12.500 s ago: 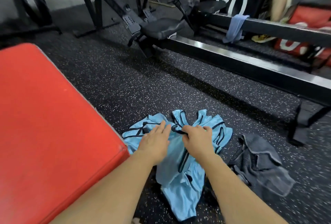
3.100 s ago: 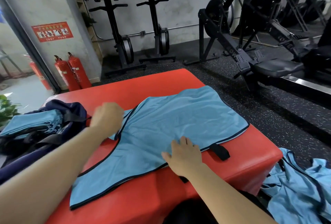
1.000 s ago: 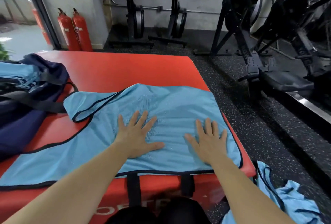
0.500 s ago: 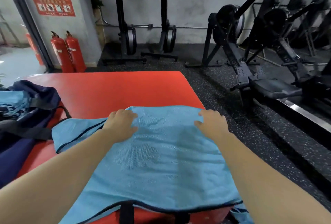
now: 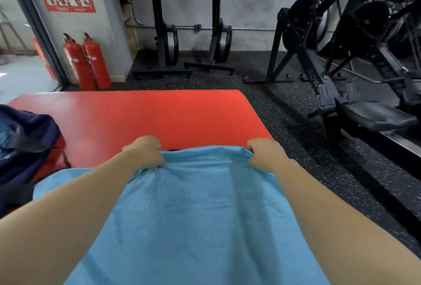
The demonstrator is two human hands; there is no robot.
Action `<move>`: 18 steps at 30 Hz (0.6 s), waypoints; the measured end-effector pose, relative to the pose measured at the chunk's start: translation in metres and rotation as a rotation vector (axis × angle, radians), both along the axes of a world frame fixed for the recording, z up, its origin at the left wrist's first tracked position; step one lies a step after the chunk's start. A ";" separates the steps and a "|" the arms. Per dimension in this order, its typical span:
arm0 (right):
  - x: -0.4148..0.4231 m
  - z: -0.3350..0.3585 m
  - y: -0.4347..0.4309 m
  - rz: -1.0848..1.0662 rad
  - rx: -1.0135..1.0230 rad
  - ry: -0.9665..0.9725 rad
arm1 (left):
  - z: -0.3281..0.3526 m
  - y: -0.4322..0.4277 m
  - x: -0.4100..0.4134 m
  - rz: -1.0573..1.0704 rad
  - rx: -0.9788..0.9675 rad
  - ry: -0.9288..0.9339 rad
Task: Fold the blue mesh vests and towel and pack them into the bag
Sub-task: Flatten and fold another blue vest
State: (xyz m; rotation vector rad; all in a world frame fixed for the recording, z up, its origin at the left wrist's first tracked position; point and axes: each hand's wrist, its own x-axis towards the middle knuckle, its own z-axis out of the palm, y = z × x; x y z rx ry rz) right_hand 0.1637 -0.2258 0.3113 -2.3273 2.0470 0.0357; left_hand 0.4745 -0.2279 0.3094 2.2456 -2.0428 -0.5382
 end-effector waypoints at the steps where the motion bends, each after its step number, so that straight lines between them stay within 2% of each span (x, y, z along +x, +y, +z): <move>1: -0.003 -0.002 0.007 0.065 -0.140 0.030 | -0.001 0.009 0.000 0.004 -0.082 0.049; 2: -0.007 -0.007 0.016 0.139 -0.290 0.079 | -0.003 0.021 -0.001 -0.016 -0.186 0.081; 4: -0.017 -0.022 0.044 0.264 -0.415 0.127 | -0.009 0.053 0.000 -0.181 -0.354 0.063; 7: -0.033 -0.038 0.085 0.356 -0.402 0.056 | -0.023 0.099 0.006 -0.512 -0.455 -0.078; 12: -0.039 -0.023 0.108 0.159 -0.391 -0.137 | -0.015 0.119 0.010 -0.389 -0.385 -0.231; 15: -0.027 -0.004 0.107 0.087 -0.261 -0.093 | -0.008 0.119 0.010 -0.303 -0.342 -0.321; 18: -0.019 -0.004 0.104 0.122 -0.105 -0.019 | -0.008 0.123 0.014 -0.297 -0.352 -0.455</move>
